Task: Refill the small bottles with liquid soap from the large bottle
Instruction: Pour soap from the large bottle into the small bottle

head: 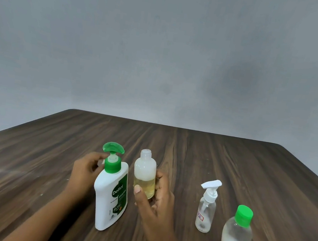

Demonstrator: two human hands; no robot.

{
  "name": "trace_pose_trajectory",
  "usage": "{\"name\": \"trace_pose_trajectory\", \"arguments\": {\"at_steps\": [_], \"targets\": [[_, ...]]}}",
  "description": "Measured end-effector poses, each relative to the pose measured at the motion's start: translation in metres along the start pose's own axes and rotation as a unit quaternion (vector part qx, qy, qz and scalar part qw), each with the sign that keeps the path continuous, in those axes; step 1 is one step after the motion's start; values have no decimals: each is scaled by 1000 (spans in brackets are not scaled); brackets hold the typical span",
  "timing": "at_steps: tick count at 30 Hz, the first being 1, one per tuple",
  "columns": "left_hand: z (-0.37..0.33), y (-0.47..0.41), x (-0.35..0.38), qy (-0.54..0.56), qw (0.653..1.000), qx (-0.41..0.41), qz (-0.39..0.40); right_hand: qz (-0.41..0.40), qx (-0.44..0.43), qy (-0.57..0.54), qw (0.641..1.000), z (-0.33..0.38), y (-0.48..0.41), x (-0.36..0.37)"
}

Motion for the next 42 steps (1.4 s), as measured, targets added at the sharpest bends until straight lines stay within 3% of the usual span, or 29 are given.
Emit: {"name": "trace_pose_trajectory", "arguments": {"at_steps": [3,5,8,15,22,32,42], "targets": [[-6,-15,-25,112,986,-5,-124,0,-5,3,1000,2,1,0],[-26,-25,-37,220,965,4,-142,1,-12,3,1000,3,1,0],[-80,-24,-46,281,952,49,-109,1,-19,3,1000,3,1,0],[-159,12,-17,158,970,154,99,-3,-26,9,1000,4,1,0],[-156,31,5,7,954,289,82,-7,-29,12,999,3,1,0],[-147,61,27,59,952,271,-131,-27,-58,-13,998,4,0,-3],[-145,66,40,135,964,181,-142,-83,-72,30,994,-1,3,-7]]}}
Point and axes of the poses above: each hand's wrist, its own y-axis away from the middle knuckle, its own x-axis out of the palm, z = x × y, the point moved 4 cm from there along -y, towards the middle knuckle, and after that the axes turned 6 degrees about y, right-handed, at the moved point
